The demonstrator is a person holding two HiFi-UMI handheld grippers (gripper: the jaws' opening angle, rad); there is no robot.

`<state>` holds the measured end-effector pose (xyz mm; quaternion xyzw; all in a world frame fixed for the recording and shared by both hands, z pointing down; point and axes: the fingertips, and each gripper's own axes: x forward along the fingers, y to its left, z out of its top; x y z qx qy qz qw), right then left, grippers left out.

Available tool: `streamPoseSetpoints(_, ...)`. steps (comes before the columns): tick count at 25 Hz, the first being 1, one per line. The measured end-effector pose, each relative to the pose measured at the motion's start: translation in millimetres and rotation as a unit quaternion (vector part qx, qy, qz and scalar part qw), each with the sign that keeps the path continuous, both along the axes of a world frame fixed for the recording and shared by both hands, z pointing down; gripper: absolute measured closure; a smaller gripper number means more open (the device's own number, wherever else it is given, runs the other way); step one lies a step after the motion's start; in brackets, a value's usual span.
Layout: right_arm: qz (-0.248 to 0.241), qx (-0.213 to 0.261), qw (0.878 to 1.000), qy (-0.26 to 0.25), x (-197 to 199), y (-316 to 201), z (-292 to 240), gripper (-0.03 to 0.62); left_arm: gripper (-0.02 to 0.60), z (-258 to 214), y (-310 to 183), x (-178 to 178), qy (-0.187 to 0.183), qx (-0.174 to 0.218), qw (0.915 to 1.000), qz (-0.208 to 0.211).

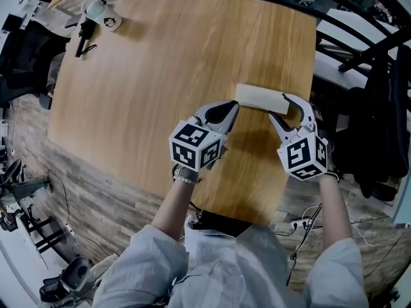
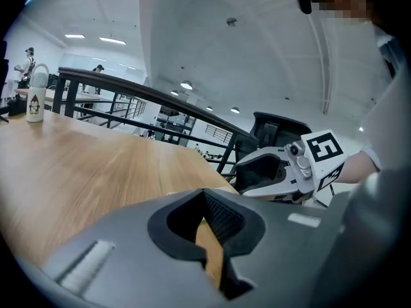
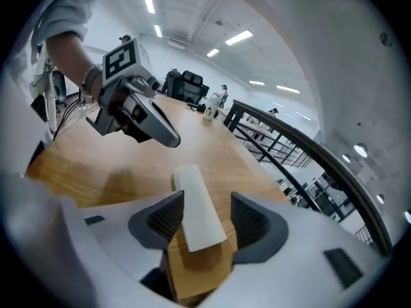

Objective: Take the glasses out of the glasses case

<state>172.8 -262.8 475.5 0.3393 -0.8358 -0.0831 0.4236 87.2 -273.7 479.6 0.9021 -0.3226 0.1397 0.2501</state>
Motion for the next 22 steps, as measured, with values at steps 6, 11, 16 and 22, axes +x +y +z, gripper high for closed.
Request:
streamPoseSetpoints(6,-0.027,-0.026,0.999,0.035,-4.6,-7.5,32.4,0.378,0.578,30.5,-6.7,4.8,-0.026,-0.028,0.9993,0.004)
streamPoseSetpoints(11,-0.050,-0.038,0.996,0.062,-9.2,-10.0,52.8,0.375,0.578,51.3,-7.4,4.6,-0.043,-0.051,0.9977,0.007)
streamPoseSetpoints(16,-0.058,-0.054,0.994,0.072,-12.0,-13.0,65.4,0.373,0.578,62.0,-8.2,3.7,-0.058,-0.067,0.9961,0.004)
streamPoseSetpoints(22,-0.071,-0.062,0.992,0.080,-14.6,-14.6,70.5,0.375,0.578,66.8,-9.7,6.8,-0.077,-0.080,0.9938,0.006)
